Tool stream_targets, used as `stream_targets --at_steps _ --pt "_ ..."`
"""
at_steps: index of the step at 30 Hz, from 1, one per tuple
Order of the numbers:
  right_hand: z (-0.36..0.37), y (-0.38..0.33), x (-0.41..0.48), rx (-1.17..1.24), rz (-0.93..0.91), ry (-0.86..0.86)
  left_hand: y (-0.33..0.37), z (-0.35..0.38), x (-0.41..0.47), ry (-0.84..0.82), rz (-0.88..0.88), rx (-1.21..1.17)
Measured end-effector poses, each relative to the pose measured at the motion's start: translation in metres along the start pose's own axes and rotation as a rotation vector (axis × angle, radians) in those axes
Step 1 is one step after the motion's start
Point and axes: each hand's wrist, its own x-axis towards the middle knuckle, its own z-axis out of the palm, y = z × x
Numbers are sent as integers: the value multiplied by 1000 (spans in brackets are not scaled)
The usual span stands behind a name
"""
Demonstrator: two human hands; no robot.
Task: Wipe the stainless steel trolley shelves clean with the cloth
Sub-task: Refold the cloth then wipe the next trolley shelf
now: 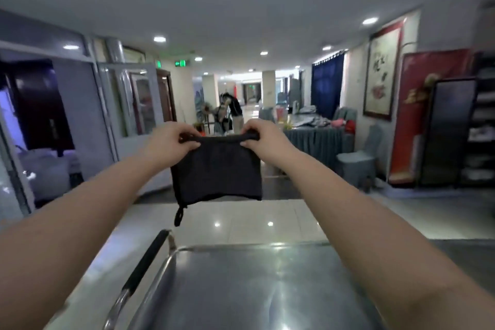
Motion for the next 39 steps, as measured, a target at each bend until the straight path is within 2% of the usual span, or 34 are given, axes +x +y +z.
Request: stream_targets --at_steps 3,7,12,17,19,22,25,30,36,39 --pt "-23 -35 47 -64 -87 59 1 -44 39 107 26 13" --pt "-12 -69 103 -84 -157 40 -24 -77 56 212 -42 -20" --pt "57 -99 150 -124 -230 -33 -92 -97 53 235 -165 57" --pt "155 -152 174 -106 -269 4 -184 -134 26 318 -222 244" --pt "199 -177 181 -107 -273 -11 -230 -154 13 282 -178 430" --pt "273 -209 189 -254 -329 -66 -302 -182 -11 210 -133 645" --pt "357 -234 201 -293 -320 -76 -376 -196 -32 184 -111 683" --pt "483 -262 237 -139 -219 -117 -510 -206 -35 102 -140 751" --pt "582 -245 301 -259 -311 -53 -630 -186 7 52 -105 697" --pt "615 -228 345 -230 -318 -89 -677 -169 35 2 -100 693"
